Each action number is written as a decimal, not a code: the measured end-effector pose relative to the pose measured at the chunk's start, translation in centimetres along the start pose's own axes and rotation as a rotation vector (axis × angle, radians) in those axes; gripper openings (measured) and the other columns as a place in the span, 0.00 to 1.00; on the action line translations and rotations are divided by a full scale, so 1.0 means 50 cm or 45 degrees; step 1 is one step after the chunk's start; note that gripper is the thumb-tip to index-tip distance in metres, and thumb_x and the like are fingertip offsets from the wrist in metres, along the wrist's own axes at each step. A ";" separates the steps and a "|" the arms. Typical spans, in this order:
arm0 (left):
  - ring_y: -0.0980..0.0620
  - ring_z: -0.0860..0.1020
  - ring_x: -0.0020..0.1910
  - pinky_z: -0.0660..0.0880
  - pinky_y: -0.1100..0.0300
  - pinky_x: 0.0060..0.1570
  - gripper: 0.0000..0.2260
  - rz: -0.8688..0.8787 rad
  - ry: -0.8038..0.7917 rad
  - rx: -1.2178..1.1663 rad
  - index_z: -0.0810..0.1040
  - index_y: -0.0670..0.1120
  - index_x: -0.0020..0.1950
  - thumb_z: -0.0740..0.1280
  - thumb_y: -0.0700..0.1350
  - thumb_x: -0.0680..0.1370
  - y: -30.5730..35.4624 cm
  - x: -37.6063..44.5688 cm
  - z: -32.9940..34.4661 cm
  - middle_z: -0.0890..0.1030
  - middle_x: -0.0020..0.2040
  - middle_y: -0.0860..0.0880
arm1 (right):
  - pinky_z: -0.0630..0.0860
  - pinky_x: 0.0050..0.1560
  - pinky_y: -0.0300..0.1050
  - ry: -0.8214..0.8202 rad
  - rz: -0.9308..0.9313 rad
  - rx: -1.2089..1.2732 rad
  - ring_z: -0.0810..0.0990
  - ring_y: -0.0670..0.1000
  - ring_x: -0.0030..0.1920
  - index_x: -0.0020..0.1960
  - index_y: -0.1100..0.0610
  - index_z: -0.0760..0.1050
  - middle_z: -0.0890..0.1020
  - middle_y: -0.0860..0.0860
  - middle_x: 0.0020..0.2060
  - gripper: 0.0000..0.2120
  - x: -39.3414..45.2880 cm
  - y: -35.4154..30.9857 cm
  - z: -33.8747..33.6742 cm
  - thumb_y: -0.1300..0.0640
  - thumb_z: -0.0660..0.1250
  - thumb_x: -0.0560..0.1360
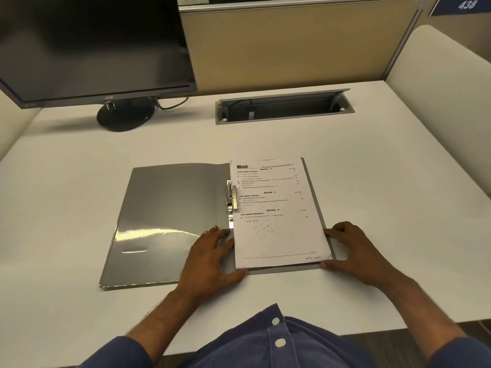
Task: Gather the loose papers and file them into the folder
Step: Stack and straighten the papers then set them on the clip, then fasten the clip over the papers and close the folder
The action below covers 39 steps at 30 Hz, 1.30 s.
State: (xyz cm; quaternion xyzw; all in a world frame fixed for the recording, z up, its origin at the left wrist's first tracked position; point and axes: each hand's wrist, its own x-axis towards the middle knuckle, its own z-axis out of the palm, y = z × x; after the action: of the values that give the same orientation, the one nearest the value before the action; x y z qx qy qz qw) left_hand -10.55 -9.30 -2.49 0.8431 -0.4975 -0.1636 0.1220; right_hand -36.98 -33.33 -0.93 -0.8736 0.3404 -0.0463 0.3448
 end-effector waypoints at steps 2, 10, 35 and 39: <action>0.51 0.52 0.80 0.52 0.49 0.77 0.40 -0.020 -0.039 0.043 0.57 0.59 0.79 0.61 0.73 0.71 0.002 0.002 -0.002 0.58 0.80 0.56 | 0.62 0.57 0.36 0.001 0.002 -0.002 0.67 0.45 0.57 0.71 0.52 0.71 0.70 0.42 0.54 0.39 0.002 -0.001 0.000 0.46 0.80 0.63; 0.52 0.52 0.79 0.52 0.49 0.78 0.39 -0.057 -0.074 0.026 0.57 0.60 0.78 0.62 0.73 0.71 0.010 0.000 -0.013 0.57 0.80 0.57 | 0.63 0.58 0.37 0.000 0.014 -0.021 0.68 0.47 0.58 0.71 0.53 0.72 0.71 0.45 0.55 0.39 0.002 -0.002 0.001 0.46 0.80 0.63; 0.48 0.75 0.64 0.71 0.53 0.64 0.20 -0.216 0.440 -0.069 0.82 0.45 0.61 0.72 0.55 0.74 -0.066 0.024 -0.099 0.80 0.63 0.47 | 0.71 0.63 0.51 0.125 0.197 -0.001 0.70 0.53 0.63 0.72 0.52 0.67 0.73 0.49 0.60 0.37 0.068 -0.056 0.001 0.37 0.71 0.69; 0.48 0.75 0.63 0.70 0.54 0.64 0.19 -0.222 0.457 -0.139 0.81 0.45 0.61 0.72 0.54 0.74 -0.071 0.034 -0.113 0.80 0.63 0.47 | 0.68 0.64 0.49 0.239 0.004 -0.096 0.71 0.55 0.64 0.69 0.54 0.72 0.75 0.53 0.61 0.26 0.097 -0.116 0.029 0.46 0.70 0.74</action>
State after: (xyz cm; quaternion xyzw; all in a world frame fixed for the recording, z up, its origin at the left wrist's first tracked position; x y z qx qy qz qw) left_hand -4.71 -8.84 1.10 0.8907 -0.3833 -0.0474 0.2397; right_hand -29.57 -32.45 0.92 -0.8773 0.3738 -0.1144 0.2782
